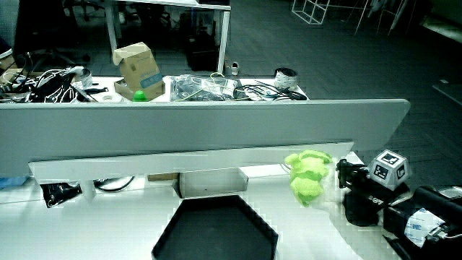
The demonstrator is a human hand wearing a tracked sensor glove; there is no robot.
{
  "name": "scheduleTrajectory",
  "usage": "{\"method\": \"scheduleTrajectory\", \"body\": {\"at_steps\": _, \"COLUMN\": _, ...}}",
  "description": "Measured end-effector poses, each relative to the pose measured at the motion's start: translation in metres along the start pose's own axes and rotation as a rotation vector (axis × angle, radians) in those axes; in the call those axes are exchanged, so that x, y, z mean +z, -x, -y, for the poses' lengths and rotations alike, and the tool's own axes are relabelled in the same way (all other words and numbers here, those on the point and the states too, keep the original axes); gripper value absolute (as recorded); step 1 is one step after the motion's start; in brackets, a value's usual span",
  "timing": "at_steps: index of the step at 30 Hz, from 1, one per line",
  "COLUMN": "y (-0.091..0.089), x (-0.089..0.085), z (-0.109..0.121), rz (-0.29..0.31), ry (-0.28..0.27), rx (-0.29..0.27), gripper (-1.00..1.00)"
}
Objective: Place sheep dool on desk
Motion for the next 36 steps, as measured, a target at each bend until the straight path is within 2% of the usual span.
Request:
{"method": "scheduleTrajectory", "body": {"at_steps": 2, "y": -0.006, "x": -0.003, "z": 0.001, "rz": 0.003, "ry": -0.001, "rx": -0.016, "gripper": 0.0}}
{"method": "scheduleTrajectory", "body": {"at_steps": 4, "y": -0.007, "x": 0.008, "z": 0.005, "rz": 0.001, "ry": -0.009, "rx": -0.023, "gripper": 0.0}}
{"method": "scheduleTrajectory", "body": {"at_steps": 20, "y": -0.021, "x": -0.005, "z": 0.006, "rz": -0.02, "ry": 0.029, "rx": -0.09, "gripper": 0.0}}
{"method": "scheduleTrajectory", "body": {"at_steps": 24, "y": -0.027, "x": -0.024, "z": 0.002, "rz": -0.055, "ry": 0.044, "rx": -0.135, "gripper": 0.0}}
{"method": "scheduleTrajectory", "body": {"at_steps": 26, "y": -0.028, "x": -0.03, "z": -0.001, "rz": -0.101, "ry": 0.054, "rx": -0.145, "gripper": 0.0}}
{"method": "scheduleTrajectory", "body": {"at_steps": 28, "y": -0.025, "x": -0.029, "z": -0.002, "rz": -0.094, "ry": 0.053, "rx": -0.149, "gripper": 0.0}}
{"method": "scheduleTrajectory", "body": {"at_steps": 30, "y": -0.028, "x": -0.037, "z": -0.002, "rz": -0.101, "ry": 0.064, "rx": -0.165, "gripper": 0.0}}
{"method": "scheduleTrajectory", "body": {"at_steps": 31, "y": -0.038, "x": -0.066, "z": -0.009, "rz": -0.197, "ry": 0.115, "rx": -0.107, "gripper": 0.0}}
{"method": "scheduleTrajectory", "body": {"at_steps": 32, "y": -0.038, "x": -0.057, "z": -0.003, "rz": -0.124, "ry": 0.099, "rx": -0.194, "gripper": 0.0}}
{"method": "scheduleTrajectory", "body": {"at_steps": 34, "y": -0.042, "x": -0.056, "z": 0.002, "rz": -0.143, "ry": 0.103, "rx": -0.194, "gripper": 0.0}}
{"method": "scheduleTrajectory", "body": {"at_steps": 35, "y": -0.041, "x": -0.051, "z": 0.004, "rz": -0.107, "ry": 0.101, "rx": -0.207, "gripper": 0.0}}
{"method": "scheduleTrajectory", "body": {"at_steps": 36, "y": -0.04, "x": -0.045, "z": 0.006, "rz": -0.097, "ry": 0.107, "rx": -0.202, "gripper": 0.0}}
